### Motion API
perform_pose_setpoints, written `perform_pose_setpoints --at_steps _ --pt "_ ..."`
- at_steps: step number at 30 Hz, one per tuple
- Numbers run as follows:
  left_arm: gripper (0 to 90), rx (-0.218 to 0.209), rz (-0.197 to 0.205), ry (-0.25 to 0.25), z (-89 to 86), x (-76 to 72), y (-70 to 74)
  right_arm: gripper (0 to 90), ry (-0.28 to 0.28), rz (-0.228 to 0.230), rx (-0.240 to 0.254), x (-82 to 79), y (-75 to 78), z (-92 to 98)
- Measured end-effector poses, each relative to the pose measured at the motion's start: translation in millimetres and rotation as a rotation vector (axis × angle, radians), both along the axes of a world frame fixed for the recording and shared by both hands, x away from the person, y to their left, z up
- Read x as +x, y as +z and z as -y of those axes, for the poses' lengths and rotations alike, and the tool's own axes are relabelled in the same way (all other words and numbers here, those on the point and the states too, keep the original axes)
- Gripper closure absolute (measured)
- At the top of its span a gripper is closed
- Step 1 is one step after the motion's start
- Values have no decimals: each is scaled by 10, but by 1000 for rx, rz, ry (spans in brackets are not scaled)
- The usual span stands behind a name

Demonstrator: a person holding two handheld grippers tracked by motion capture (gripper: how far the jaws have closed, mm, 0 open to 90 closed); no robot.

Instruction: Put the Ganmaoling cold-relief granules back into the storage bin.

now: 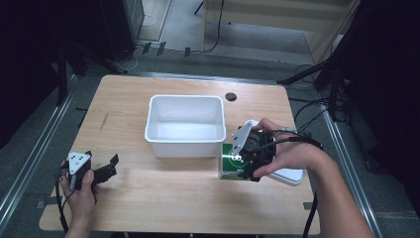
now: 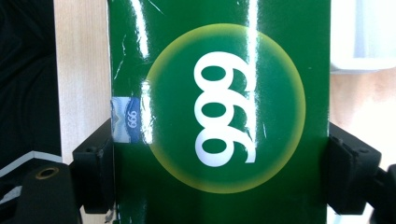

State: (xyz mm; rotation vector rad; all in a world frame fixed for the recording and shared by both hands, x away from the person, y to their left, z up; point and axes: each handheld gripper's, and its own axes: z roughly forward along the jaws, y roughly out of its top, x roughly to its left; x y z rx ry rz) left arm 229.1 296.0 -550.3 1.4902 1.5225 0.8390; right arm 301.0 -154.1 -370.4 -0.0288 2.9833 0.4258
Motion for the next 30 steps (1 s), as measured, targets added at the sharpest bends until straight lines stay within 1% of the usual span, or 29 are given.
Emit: perform_pose_setpoints --at_steps 2,5,8,10,11,13,14,22,26,30 --pt "81 0 0 -1 -1 0 0 162 3 10 7 23 54 -4" --pt "81 0 0 -1 -3 2 -1 162 6 14 5 61 141 -17" --pt "81 -1 -1 -2 -4 3 -1 162 11 20 14 117 228 -44" --pt "81 -1 -1 -2 -4 4 -1 162 3 19 13 140 270 -64" --pt "81 1 0 -2 -6 3 0 162 14 27 19 157 288 -80" --pt "81 -1 1 -2 -7 4 -1 162 13 38 16 182 327 -109" --pt "81 -1 0 -1 -7 3 -1 162 19 37 23 201 341 -127" --pt "81 1 1 -2 -5 5 0 162 21 43 23 299 422 -221" --pt "81 0 1 -1 -4 6 -1 162 29 58 21 329 466 -282" --pt "81 3 -2 -3 -3 5 1 162 28 54 27 385 501 -330"
